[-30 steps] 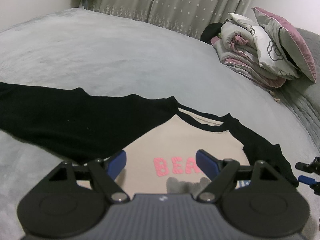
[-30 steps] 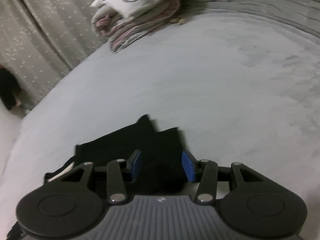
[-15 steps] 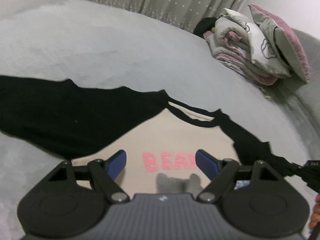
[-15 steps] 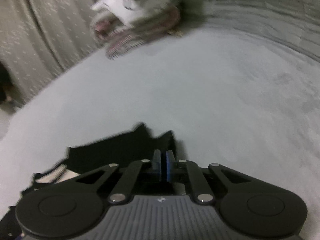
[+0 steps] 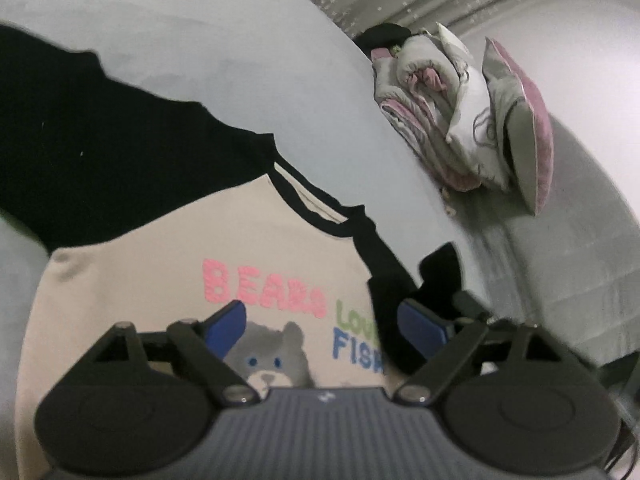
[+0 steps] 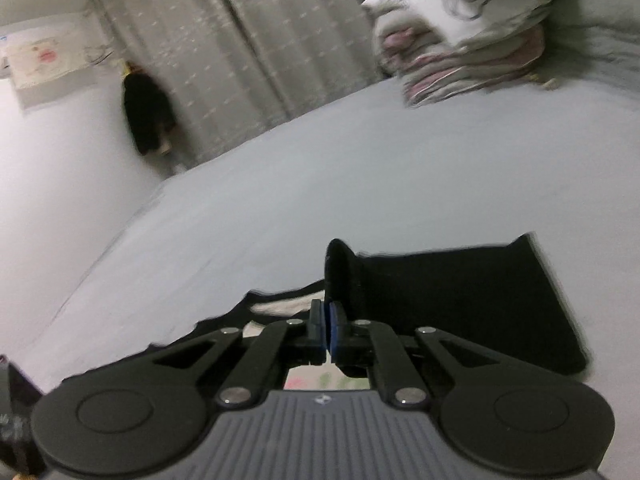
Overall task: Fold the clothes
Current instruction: 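Grasp the shirt side edge with the right gripper while the left gripper grasps beside it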
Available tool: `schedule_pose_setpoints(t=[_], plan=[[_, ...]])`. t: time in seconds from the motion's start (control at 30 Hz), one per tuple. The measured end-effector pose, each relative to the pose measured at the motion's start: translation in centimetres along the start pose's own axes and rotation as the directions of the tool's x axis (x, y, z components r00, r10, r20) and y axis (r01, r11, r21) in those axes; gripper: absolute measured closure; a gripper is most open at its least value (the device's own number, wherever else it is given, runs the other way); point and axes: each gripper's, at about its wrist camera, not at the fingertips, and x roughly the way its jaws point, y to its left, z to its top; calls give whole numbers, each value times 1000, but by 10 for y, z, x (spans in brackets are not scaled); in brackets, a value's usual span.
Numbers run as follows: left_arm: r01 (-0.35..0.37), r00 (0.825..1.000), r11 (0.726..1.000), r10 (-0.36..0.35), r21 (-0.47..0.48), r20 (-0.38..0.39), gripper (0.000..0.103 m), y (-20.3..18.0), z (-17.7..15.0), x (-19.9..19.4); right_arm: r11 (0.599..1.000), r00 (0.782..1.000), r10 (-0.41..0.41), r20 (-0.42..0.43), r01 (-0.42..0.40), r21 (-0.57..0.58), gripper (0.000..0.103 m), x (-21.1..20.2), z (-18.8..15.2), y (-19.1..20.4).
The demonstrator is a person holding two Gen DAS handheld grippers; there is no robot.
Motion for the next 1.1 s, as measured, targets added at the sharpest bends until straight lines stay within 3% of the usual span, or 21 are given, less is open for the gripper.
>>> schedule_pose_setpoints(t=[0.27, 0.47, 0.63, 0.87, 0.97, 1.1], plan=[[63, 998, 990, -64, -130, 1, 16, 18, 7, 6, 994, 990, 73, -121, -82, -70, 97, 28, -24, 25], [108, 994, 977, -111, -184, -2, 17, 23, 6, 15, 974, 963, 130, -234, -168, -149, 97, 39, -47, 45], [77, 997, 983, -77, -166, 4, 28, 23, 7, 19, 954, 939, 148, -309, -218, -205, 97, 44, -68, 61], [19, 1000, 989, -21, -148, -14, 42, 25, 4, 29, 952, 930, 190, -316, -253, -171, 97, 46, -75, 56], [-7, 1000, 992, 5, -124, -12, 52, 23, 3, 32, 951, 929, 197, -314, -259, -171, 97, 46, -75, 55], [-58, 998, 996, 58, -65, -4, 92, 17, 1, 32, 947, 932, 199, -303, -262, -185, 97, 44, -77, 55]])
